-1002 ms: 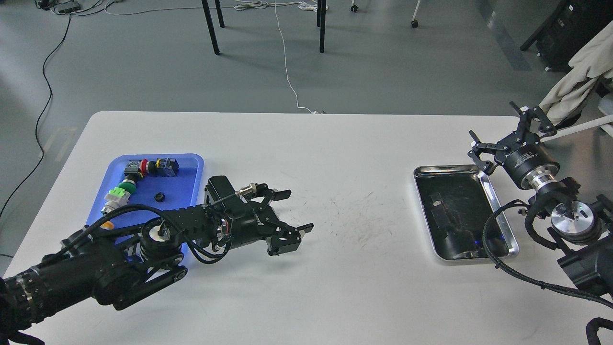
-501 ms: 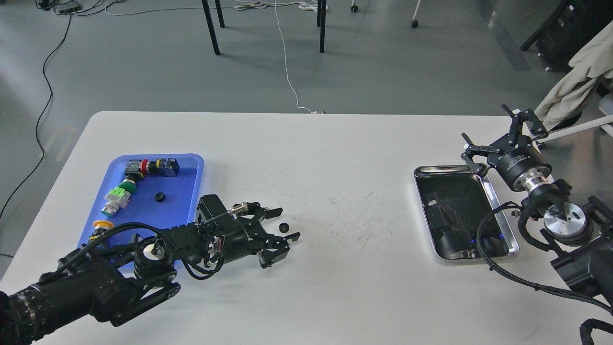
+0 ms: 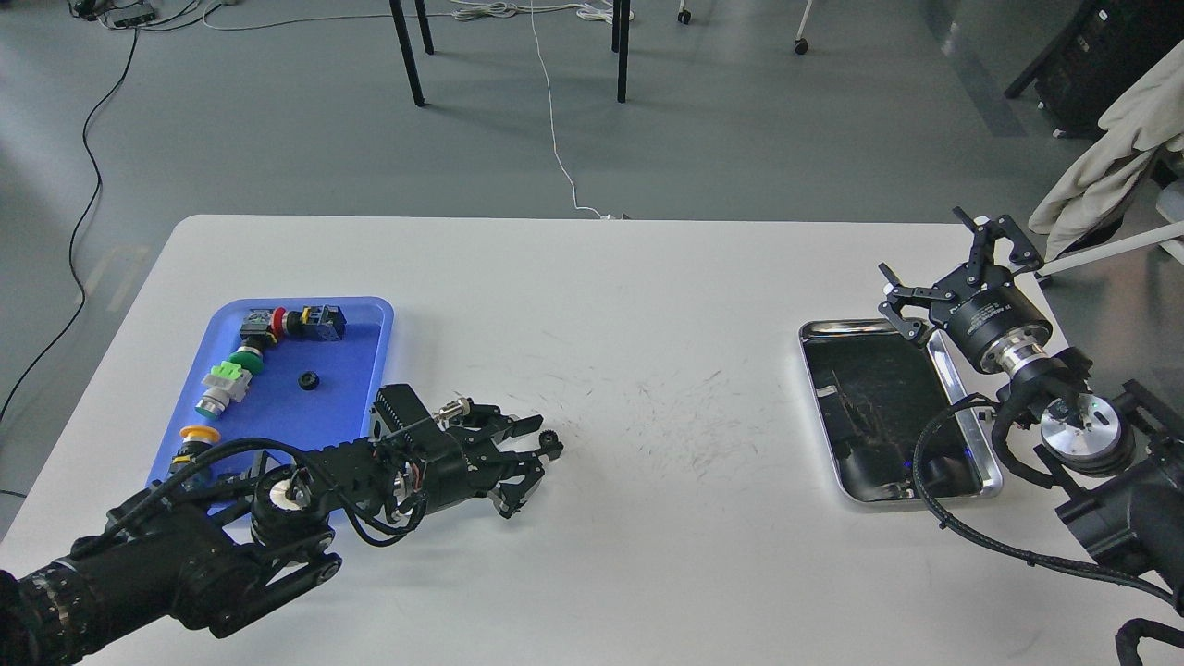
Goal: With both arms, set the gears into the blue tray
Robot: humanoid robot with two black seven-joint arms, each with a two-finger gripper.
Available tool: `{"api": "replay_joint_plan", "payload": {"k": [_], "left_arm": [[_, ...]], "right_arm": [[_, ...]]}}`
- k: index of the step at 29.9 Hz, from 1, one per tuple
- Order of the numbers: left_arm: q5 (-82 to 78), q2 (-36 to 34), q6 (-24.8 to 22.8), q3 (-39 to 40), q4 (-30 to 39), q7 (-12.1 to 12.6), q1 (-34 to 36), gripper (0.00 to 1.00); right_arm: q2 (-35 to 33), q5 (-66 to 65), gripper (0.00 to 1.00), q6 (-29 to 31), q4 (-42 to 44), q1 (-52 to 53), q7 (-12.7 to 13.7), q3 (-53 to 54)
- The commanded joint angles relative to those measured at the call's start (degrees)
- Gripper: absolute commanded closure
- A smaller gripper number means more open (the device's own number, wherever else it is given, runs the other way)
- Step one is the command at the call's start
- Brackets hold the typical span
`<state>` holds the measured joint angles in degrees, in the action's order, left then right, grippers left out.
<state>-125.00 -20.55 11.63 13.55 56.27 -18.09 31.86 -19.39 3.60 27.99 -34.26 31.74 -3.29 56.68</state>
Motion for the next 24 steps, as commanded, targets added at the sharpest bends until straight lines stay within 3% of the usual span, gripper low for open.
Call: {"api": "replay_joint_plan", "payload": {"k": [1,3,6,10,16,20,24], "left_arm": [[0.0,0.0,0.1,0.0,-0.5,0.0,-0.7,0.77],[0.0,-0.1,0.1,0.1,-0.5,-0.1,-0.6,0.85],[0.0,-0.8,0.1,0.5,0.1,-0.1,0.0,0.89],[0.0,-5.4,0.4,2.3,3.3,-0.2,2.2,0.90],[9.0,-18.4,0.2,3.3,11.2,-0.3,8.3,0.90],[14.9,-24.9,0.2,3.2,11.2,-0.9,9.5,0.90],[20.7,-27.7,0.2,2.1,10.6,-3.1,8.1,0.90]], "right_arm": [[0.0,0.0,0.03,0.0,0.0,0.0,0.0,-0.1],[0.0,0.0,0.03,0.0,0.1,0.0,0.0,-0.2],[-0.1,0.0,0.03,0.0,0.1,0.0,0.0,-0.1],[-0.2,0.0,0.03,0.0,0.1,0.2,0.0,-0.1],[-0.1,0.0,0.03,0.0,0.0,0.5,0.0,-0.1],[-0.1,0.0,0.03,0.0,0.1,0.5,0.0,-0.1],[-0.1,0.0,0.03,0.0,0.1,0.6,0.0,-0.1]]}}
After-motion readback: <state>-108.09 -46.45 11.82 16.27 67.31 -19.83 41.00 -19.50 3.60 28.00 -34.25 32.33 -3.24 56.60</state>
